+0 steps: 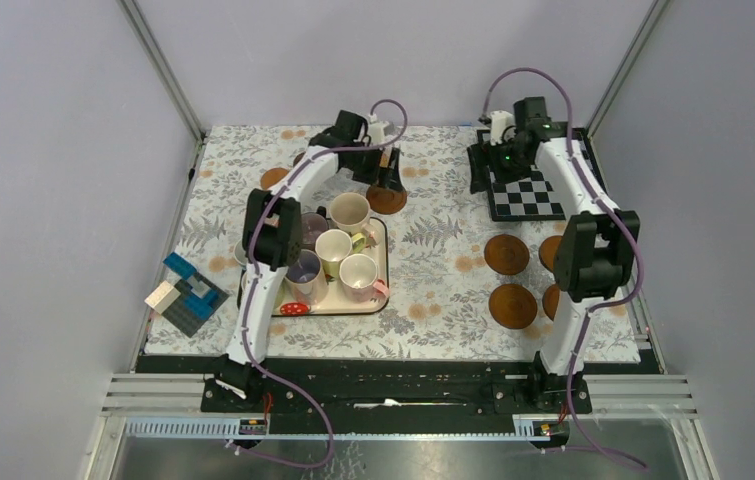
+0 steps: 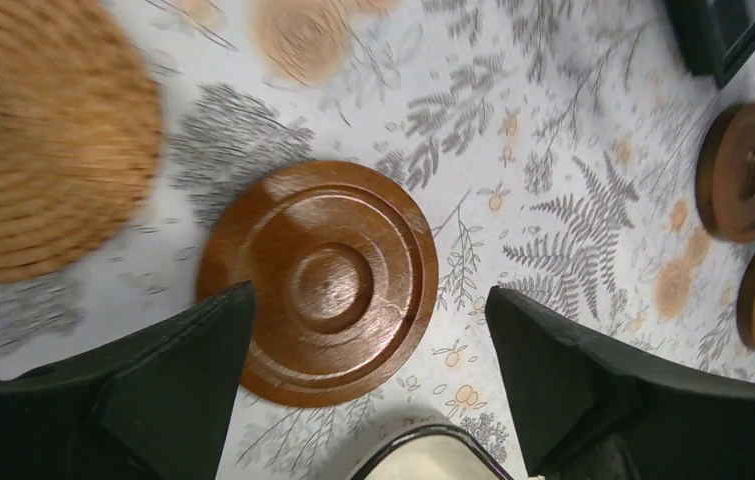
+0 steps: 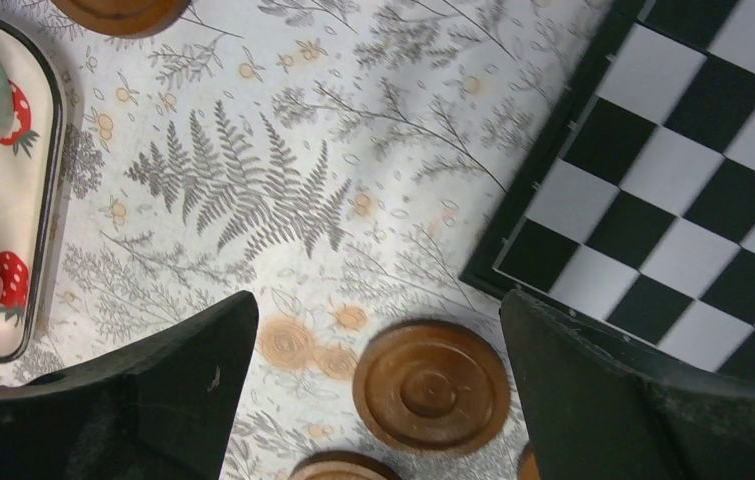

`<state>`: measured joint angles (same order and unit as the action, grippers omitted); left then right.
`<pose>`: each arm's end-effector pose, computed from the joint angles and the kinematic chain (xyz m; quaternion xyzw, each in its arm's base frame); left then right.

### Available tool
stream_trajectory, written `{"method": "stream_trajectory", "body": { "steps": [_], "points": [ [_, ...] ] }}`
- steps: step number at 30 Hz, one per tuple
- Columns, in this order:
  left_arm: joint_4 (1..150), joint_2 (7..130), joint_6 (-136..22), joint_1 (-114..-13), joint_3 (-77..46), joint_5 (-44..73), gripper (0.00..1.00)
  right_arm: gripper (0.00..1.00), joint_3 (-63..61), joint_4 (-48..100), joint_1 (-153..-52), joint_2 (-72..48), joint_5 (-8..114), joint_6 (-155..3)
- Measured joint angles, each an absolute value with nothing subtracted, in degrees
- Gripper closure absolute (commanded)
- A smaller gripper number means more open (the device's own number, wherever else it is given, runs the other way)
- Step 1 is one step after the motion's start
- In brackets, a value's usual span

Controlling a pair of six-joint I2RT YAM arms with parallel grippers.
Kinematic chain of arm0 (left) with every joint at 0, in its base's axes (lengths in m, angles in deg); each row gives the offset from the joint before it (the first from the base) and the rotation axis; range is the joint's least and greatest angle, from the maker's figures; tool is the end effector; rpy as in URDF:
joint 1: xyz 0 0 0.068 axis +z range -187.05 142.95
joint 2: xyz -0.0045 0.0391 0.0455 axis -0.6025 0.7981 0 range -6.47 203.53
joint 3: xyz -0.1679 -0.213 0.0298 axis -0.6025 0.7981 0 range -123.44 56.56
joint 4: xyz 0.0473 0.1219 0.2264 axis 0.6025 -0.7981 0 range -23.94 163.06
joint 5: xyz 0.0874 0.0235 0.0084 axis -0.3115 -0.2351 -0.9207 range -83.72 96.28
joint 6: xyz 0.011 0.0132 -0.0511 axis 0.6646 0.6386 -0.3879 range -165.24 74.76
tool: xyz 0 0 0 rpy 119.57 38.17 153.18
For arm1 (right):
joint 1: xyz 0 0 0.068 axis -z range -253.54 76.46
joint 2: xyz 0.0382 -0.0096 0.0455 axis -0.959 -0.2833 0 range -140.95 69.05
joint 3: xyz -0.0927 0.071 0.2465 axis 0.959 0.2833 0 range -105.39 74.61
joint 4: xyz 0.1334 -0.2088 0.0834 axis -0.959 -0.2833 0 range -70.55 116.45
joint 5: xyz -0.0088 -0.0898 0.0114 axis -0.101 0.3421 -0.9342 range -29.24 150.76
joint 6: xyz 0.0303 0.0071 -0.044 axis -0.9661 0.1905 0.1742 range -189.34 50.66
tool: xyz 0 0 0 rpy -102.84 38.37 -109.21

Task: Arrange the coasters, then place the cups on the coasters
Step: Move the coaster to the center of the board.

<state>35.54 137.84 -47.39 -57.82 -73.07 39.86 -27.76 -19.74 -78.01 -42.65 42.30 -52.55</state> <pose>0.5074 -0.2135 0.1815 0.2389 0.8787 -0.3295 0.2496 0.4279 0.0448 0.2893 -0.2206 0.9178 0.1209 0.3072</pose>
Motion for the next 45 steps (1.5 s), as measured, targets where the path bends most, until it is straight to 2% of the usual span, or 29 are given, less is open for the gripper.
{"method": "stream_trajectory", "body": {
  "steps": [6,15,23,32,34,40,45],
  "points": [
    [39.03,128.94,-50.95,-53.6,-71.1,37.33,0.01,0.02,-30.08,-15.24,-85.66,-47.46,45.97,-56.83],
    [43.06,108.37,-52.61,-43.13,-58.22,34.62,0.01,0.0,-43.98,-10.37,-94.82,-61.99,52.7,-62.25],
    [40.46,103.48,-51.69,-36.95,-47.86,32.41,0.01,0.0,-51.43,-8.77,-98.43,-70.15,55.11,-64.24],
    [37.94,102.56,-50.65,-35.16,-44.43,30.57,0.01,0.02,-54.78,-7.42,-100.2,-75.35,56.46,-64.68],
    [37.99,102.25,-50.54,-35.16,-44.41,30.33,0.01,0.06,-54.8,-7.42,-100.42,-76.13,56.75,-64.59],
    [37.99,102.01,-50.19,-35.09,-44.41,29.98,0.01,0.25,-54.86,-7.07,-100.61,-77.14,57.23,-63.52],
    [37.96,102.01,-50.21,-35.09,-44.41,29.94,0.01,0.37,-54.86,-7.44,-100.59,-77.14,57.16,-62.97]
  ]
}}
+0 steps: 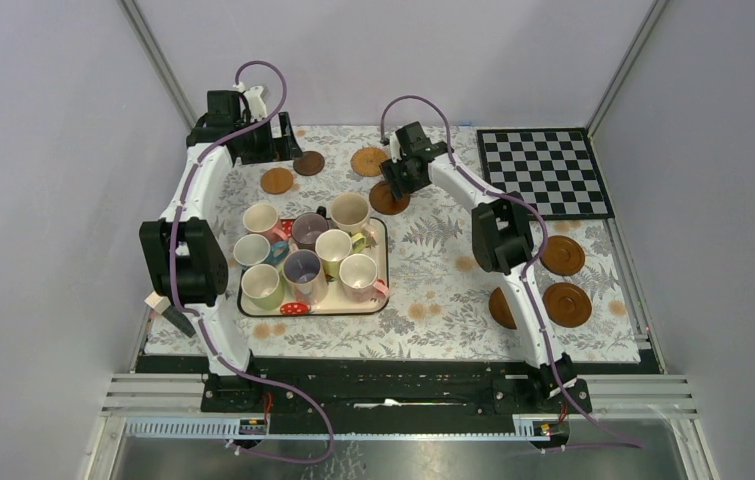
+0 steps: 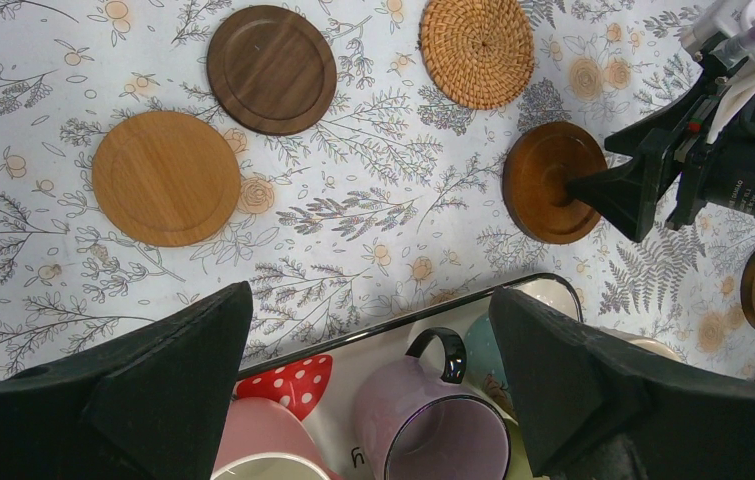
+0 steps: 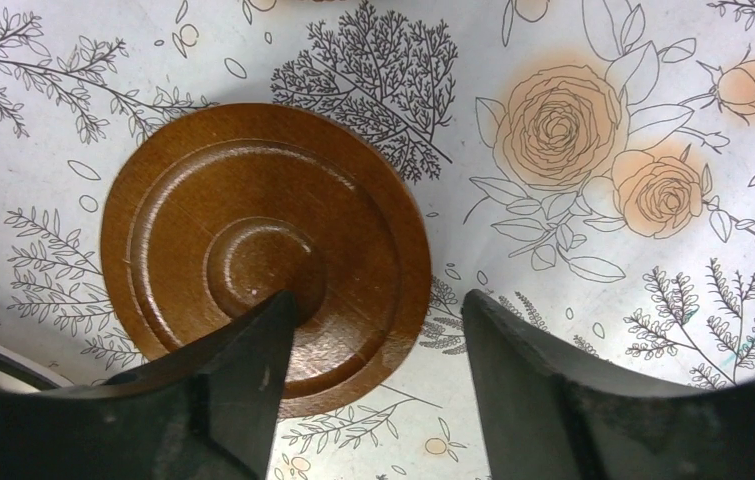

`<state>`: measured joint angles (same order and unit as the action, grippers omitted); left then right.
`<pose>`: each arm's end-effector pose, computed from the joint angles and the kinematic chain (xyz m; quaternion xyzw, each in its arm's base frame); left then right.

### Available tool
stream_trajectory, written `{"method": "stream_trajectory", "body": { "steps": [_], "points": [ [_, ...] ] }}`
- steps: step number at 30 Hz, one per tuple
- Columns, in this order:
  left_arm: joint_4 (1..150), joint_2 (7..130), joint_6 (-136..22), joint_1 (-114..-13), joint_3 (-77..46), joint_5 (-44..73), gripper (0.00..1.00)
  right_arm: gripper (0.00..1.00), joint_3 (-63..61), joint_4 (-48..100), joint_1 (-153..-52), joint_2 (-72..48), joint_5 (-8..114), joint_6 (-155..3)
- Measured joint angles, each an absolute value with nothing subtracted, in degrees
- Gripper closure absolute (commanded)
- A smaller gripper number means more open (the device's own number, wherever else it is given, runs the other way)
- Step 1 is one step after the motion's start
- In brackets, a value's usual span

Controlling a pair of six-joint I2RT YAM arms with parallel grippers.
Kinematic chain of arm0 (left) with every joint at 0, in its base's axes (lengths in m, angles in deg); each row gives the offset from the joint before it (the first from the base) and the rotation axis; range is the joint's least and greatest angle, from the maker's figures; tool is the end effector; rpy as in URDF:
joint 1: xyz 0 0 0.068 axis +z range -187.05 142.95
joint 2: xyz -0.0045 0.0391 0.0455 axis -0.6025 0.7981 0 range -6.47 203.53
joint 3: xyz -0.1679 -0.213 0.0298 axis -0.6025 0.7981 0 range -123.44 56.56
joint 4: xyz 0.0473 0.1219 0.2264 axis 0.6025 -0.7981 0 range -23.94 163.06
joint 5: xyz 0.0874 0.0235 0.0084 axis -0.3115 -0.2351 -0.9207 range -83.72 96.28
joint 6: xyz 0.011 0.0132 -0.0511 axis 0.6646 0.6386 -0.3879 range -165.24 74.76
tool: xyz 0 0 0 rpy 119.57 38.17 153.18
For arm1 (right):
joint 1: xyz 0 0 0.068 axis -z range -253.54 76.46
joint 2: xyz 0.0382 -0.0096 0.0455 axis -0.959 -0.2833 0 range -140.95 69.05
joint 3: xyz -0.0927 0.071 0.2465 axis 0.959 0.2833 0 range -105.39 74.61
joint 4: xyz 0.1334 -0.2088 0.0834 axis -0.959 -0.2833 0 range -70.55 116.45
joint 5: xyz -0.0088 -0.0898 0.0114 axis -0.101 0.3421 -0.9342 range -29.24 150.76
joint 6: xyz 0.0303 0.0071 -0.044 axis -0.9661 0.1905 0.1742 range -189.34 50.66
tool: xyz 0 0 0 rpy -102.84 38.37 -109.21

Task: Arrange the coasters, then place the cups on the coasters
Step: Move the coaster to the center of the board.

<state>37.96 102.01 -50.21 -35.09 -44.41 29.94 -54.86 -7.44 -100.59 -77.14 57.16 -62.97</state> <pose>0.4331 0.0005 0.3191 0.0281 0.8996 -0.1981 0.3882 0.4984 0.2570 0.1626 -0.2807 0.8983 0.0895 0.3260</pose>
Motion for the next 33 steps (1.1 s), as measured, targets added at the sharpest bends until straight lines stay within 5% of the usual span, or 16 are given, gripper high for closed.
{"method": "stream_trajectory", "body": {
  "steps": [9,19,33],
  "points": [
    [37.96,102.82,-50.3,-35.09,-44.43,30.18,0.01,0.49,-46.67,-8.71,-98.1,-72.07,54.45,-59.89],
    [37.85,104.33,-50.89,-35.59,-44.43,30.35,0.01,0.49,-15.76,-6.52,-94.34,-52.83,53.75,-53.49],
    [37.83,104.42,-50.86,-37.21,-44.43,30.53,0.01,0.48,-2.73,-5.58,-92.55,-44.03,53.8,-52.42]
  ]
}}
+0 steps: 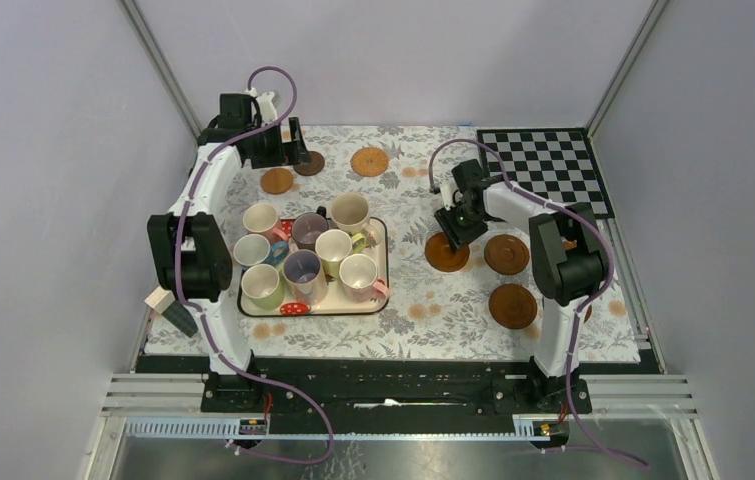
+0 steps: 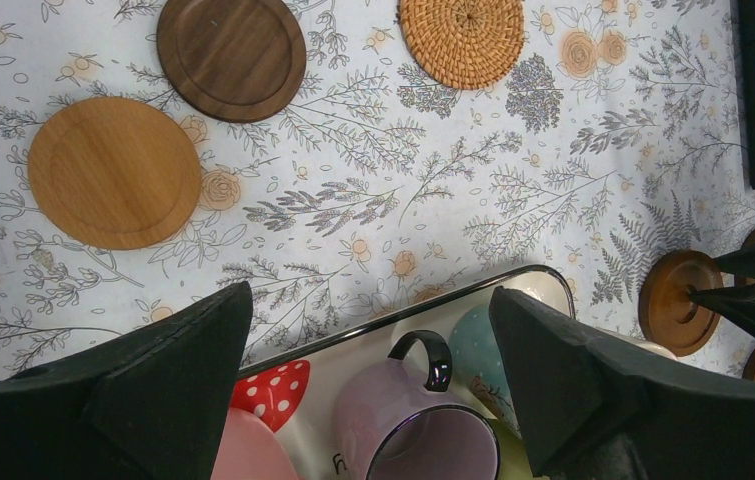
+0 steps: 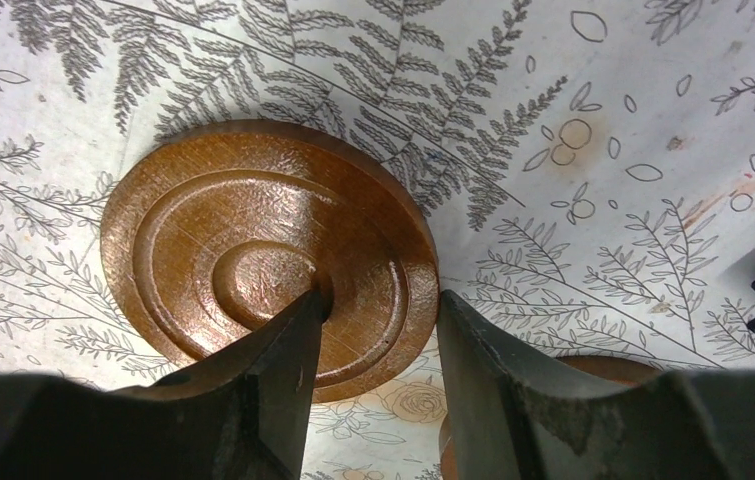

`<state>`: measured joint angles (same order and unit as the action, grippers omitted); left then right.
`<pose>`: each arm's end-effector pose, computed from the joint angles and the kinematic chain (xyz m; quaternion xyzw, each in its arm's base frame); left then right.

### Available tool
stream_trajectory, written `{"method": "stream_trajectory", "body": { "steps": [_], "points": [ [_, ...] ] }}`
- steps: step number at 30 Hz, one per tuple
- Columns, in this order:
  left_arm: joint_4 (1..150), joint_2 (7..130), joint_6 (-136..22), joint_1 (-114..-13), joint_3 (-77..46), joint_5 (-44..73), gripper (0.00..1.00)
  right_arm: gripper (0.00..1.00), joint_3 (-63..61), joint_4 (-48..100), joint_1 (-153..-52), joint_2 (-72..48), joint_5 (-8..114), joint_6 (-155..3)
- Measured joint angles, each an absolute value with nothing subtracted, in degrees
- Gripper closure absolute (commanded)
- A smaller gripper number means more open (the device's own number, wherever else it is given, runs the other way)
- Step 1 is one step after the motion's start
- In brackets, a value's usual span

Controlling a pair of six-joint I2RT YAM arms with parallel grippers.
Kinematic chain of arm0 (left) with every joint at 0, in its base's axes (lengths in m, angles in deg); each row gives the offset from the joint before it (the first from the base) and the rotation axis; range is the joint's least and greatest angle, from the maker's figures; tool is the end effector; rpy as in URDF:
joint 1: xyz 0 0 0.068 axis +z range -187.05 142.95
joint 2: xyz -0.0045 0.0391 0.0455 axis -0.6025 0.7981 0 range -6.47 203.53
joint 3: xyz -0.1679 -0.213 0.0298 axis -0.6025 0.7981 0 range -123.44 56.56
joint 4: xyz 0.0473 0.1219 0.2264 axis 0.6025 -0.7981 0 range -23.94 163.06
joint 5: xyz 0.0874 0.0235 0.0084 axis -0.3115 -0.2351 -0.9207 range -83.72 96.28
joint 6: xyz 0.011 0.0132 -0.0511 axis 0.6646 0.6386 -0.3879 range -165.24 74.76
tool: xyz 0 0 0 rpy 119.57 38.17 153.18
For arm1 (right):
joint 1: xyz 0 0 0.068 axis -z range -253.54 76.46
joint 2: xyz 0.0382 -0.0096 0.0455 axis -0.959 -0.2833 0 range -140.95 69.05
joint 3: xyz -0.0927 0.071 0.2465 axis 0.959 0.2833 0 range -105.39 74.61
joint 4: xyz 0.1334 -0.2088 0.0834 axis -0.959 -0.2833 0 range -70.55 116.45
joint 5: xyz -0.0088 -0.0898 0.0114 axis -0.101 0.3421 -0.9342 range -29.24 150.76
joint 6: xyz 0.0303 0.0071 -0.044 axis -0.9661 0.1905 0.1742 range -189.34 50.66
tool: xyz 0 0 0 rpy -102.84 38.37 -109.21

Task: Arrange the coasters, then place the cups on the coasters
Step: Move the coaster to the center of the board.

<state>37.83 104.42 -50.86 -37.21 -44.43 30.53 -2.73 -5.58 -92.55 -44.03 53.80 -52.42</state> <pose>0.4408 -0.0159 0.3017 0.0371 0.9065 -0.2128 0.3628 0.3756 0.1340 0.1606 -0.3132 0.9281 0.0630 0.1912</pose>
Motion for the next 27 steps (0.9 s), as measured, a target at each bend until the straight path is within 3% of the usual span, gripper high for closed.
{"method": "stream_trajectory", "body": {
  "steps": [8,17,21,27],
  "points": [
    [36.98,105.86,-50.65,-38.26,-45.35,30.51,0.01,0.45,-1.34,-5.8,-91.22,-42.98,54.08,-51.72],
    [36.65,107.39,-50.23,-39.07,-48.02,30.51,0.01,0.16,-1.53,-6.67,-91.0,-42.8,54.25,-51.13],
    [35.91,109.45,-49.99,-39.53,-50.92,30.51,0.01,0.12,-5.36,-7.83,-91.0,-42.8,54.06,-51.83],
    [36.17,120.2,-49.82,-40.95,-65.04,30.44,0.01,0.05,-12.18,-6.72,-90.97,-42.65,53.05,-54.14]
  ]
}}
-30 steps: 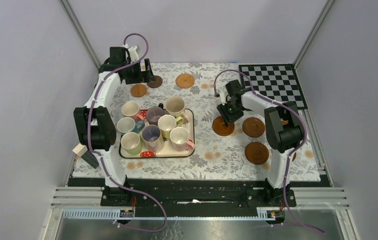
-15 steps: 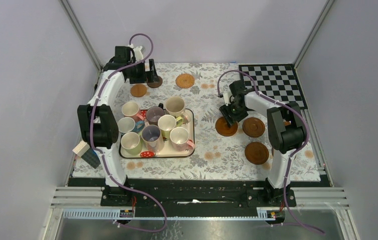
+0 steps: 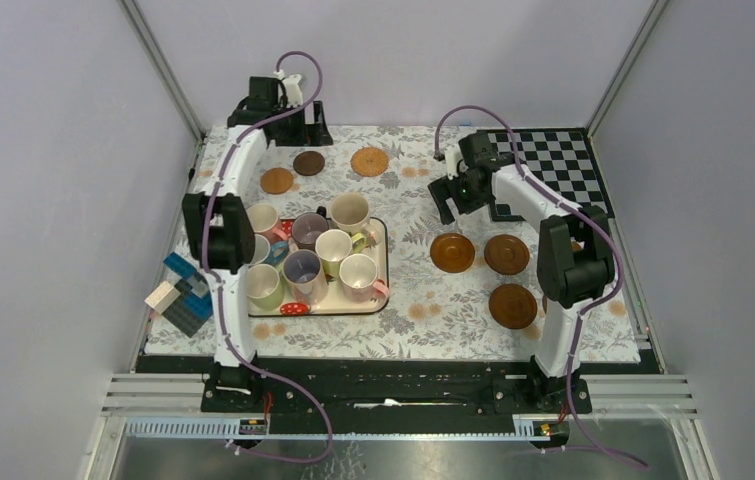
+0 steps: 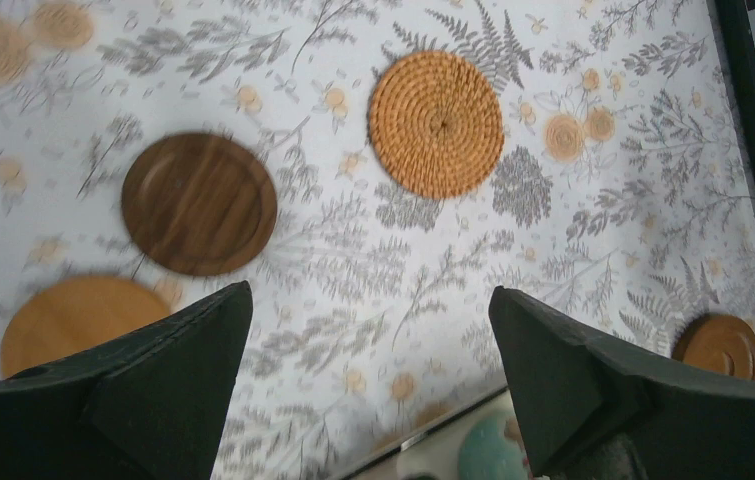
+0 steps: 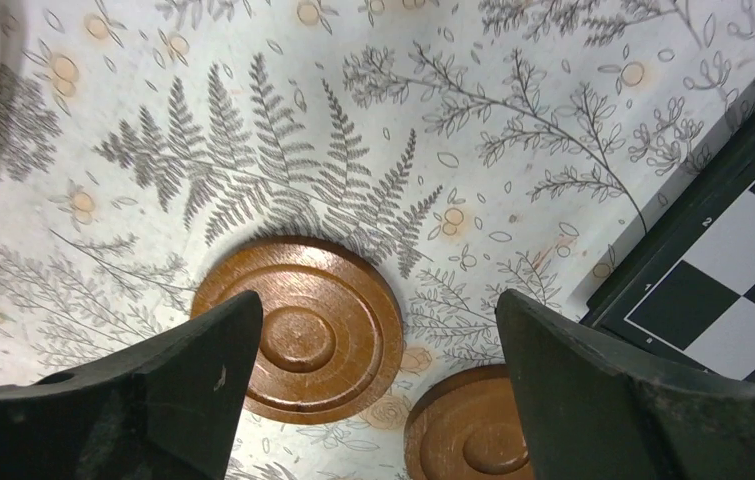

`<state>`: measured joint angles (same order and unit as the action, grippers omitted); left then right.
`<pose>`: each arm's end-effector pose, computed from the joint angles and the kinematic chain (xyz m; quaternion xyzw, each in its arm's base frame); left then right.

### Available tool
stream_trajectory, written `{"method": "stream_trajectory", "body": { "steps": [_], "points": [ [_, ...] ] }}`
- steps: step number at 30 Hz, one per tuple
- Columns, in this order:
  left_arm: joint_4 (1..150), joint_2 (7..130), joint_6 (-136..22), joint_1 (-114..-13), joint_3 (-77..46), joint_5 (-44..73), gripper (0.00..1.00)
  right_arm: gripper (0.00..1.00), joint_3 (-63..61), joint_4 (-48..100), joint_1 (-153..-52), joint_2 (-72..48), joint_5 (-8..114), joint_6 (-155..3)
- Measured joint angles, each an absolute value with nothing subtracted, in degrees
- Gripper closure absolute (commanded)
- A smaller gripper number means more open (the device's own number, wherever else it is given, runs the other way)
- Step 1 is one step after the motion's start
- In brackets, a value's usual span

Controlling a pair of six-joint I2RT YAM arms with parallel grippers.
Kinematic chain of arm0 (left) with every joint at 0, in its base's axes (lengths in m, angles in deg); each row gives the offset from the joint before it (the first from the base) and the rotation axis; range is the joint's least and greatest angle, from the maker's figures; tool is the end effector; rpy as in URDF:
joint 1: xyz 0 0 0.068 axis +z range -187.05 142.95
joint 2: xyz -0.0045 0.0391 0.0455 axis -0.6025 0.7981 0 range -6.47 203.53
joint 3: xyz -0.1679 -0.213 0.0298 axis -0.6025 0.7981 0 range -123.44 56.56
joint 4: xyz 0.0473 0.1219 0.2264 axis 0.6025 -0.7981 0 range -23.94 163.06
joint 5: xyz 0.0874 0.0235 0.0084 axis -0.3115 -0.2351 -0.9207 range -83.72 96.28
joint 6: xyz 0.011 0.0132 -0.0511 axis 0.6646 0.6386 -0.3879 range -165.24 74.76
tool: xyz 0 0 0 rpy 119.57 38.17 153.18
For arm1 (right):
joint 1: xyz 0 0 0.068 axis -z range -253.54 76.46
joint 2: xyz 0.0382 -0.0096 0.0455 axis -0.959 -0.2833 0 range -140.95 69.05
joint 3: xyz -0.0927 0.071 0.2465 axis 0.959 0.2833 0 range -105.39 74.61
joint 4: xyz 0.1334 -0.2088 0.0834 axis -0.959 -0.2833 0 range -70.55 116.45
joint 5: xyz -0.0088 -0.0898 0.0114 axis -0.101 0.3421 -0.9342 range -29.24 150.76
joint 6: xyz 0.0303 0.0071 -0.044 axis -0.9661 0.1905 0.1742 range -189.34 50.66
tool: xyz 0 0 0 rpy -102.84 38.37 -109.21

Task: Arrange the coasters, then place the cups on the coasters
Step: Move the coaster to the center of the board.

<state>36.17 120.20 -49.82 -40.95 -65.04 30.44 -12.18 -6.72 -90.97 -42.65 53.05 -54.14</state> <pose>0.5040 -0.0490 0.2921 0.0799 0.8937 -0.2201 0.3828 0.4020 0.1313 0.2171 -0.2872 0.9155 0.0699 0.2730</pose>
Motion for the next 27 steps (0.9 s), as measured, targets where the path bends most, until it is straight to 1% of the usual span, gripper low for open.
{"method": "stream_trajectory", "body": {
  "steps": [3,6,9,11,16,22,27],
  "points": [
    [37.59,125.55,-49.99,-42.37,-70.03,30.44,0.02,0.04,-12.55,-5.97,-90.93,-41.86,52.51,-55.3],
    [39.71,129.95,-50.56,-44.18,-72.48,30.42,0.04,0.04,-12.55,-5.67,-90.76,-40.79,52.09,-56.39],
    [41.59,133.58,-50.89,-45.8,-73.83,29.28,0.07,0.04,-12.68,-4.9,-90.56,-40.29,52.13,-57.51],
    [42.71,136.02,-50.54,-47.05,-75.1,26.7,0.09,0.04,-13.2,-5.01,-90.47,-40.29,52.18,-58.38],
    [46.09,141.09,-47.78,-50.37,-77.59,16.08,0.17,0.04,-14.54,-4.97,-90.19,-40.29,52.24,-59.3],
    [49.18,144.11,-44.72,-51.96,-78.86,9.3,0.18,0.04,-14.56,-5.65,-89.14,-40.29,52.27,-59.32],
    [48.98,144.9,-40.29,-52.03,-78.86,9.15,0.18,0.05,-14.56,-5.97,-88.48,-40.29,52.27,-59.34]
  ]
}}
